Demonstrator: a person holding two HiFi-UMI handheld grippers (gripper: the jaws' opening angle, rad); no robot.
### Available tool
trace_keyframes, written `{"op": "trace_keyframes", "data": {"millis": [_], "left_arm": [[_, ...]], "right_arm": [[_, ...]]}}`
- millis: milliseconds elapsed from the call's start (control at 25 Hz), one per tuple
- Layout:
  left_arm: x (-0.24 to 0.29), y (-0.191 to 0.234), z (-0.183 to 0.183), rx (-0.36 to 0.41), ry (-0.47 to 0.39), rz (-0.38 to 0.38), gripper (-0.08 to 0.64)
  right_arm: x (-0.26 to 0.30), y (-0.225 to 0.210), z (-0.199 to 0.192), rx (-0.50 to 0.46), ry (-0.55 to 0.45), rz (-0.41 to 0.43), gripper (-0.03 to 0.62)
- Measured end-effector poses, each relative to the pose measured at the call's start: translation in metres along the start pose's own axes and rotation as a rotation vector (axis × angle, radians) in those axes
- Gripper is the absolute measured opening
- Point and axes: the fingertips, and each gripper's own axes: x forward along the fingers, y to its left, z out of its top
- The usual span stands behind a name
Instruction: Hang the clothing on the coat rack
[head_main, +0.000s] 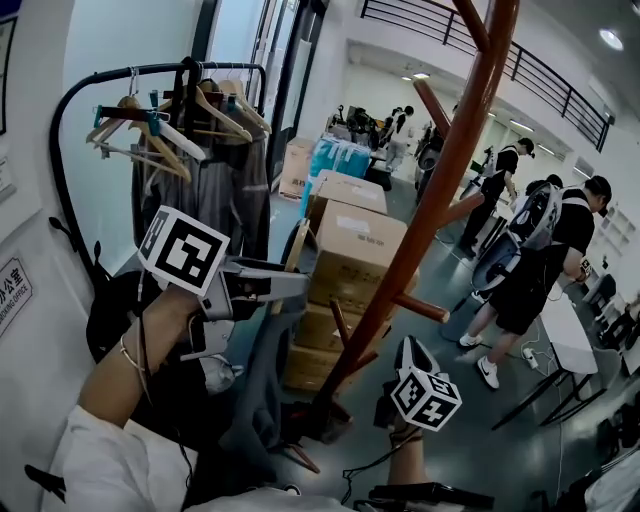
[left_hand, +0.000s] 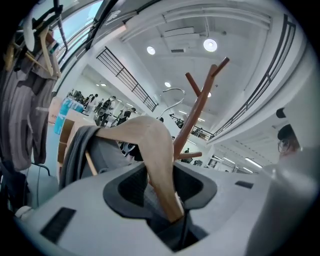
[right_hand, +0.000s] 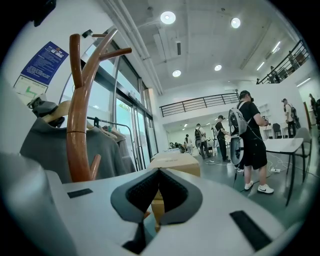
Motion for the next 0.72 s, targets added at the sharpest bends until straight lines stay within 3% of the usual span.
{"op": "trace_keyframes", "data": {"millis": [280,400,720], "left_arm": [[-0.001,-0.013,0.029,0.009,0.026,-0.018,0.156],[0.003,-0.03,0.037,-0.064,0.025,-0.047,0.159],[0.007,-0.065,0.075,0.012,0.044,-0.084,0.164]], "right_arm": [[0.006,0.006,0.003,-0.004,0.007,0.024,0.023],[0.007,0.003,0.004,-0.005,0.008,0.023,0.023],[0.006,-0.012,0.011,0.008,-0.014,0.01,0.023]]}}
